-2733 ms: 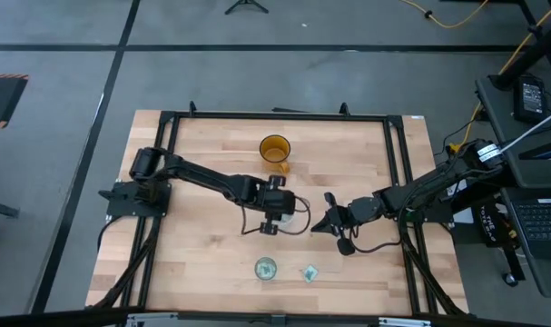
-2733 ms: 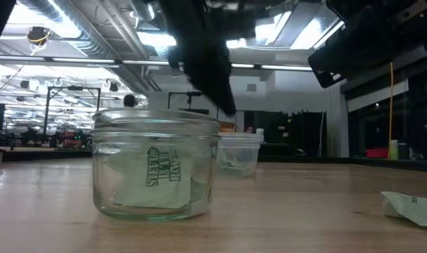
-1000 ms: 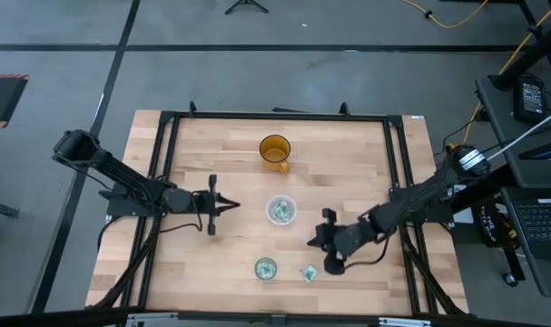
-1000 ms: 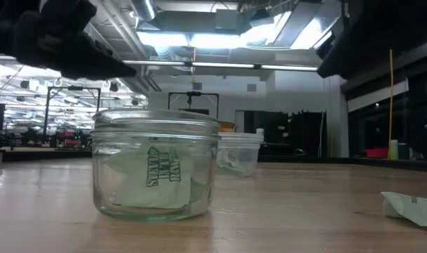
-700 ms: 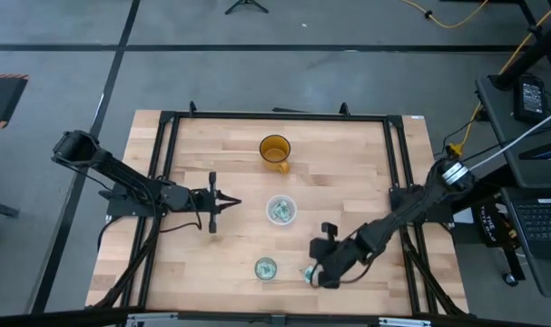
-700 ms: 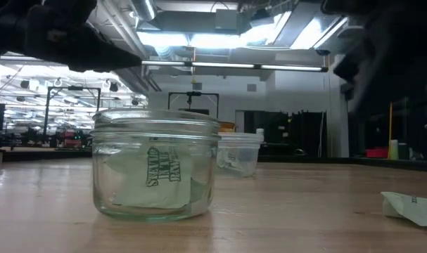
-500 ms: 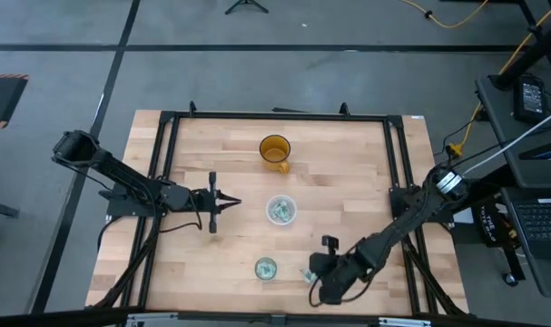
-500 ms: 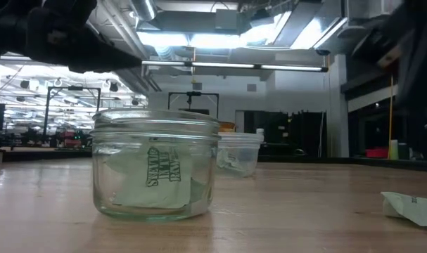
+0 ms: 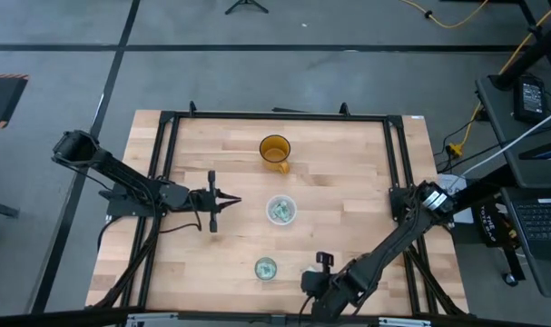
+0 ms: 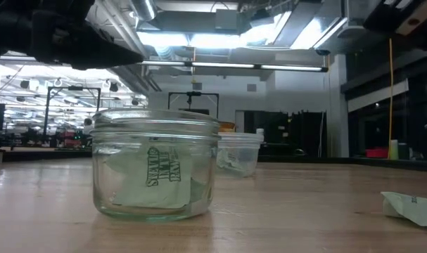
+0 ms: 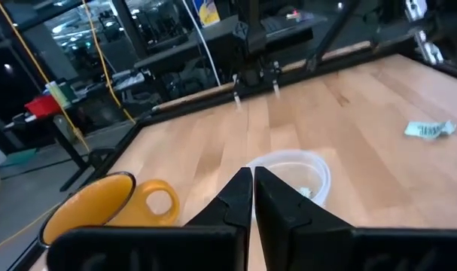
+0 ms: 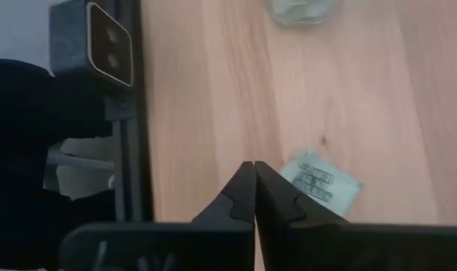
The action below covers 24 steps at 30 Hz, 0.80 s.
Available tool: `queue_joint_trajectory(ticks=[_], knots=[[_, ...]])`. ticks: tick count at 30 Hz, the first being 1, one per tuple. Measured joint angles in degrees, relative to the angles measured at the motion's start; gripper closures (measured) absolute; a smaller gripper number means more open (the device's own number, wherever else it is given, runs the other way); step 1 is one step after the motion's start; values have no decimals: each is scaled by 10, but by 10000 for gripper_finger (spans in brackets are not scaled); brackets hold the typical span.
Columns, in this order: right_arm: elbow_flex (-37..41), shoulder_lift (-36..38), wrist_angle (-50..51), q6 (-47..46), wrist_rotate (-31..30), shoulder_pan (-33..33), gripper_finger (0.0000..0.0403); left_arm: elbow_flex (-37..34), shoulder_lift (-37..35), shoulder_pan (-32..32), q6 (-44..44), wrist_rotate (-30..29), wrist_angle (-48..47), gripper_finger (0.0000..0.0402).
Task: Pick and place Stevia / Truvia into bins
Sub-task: Put the stevia packet into the transparent glass container
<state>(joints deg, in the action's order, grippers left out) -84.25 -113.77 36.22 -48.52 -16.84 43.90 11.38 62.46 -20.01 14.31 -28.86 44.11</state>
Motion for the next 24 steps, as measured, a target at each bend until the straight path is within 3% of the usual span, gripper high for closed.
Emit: queue_joint_trajectory(ticks=[11, 24], knots=[[26, 0, 2, -53, 0, 2, 362, 0, 0, 0, -1, 0, 12, 387], [86, 0, -50, -55, -1, 2, 267, 0, 0, 0, -1, 0, 12, 386]])
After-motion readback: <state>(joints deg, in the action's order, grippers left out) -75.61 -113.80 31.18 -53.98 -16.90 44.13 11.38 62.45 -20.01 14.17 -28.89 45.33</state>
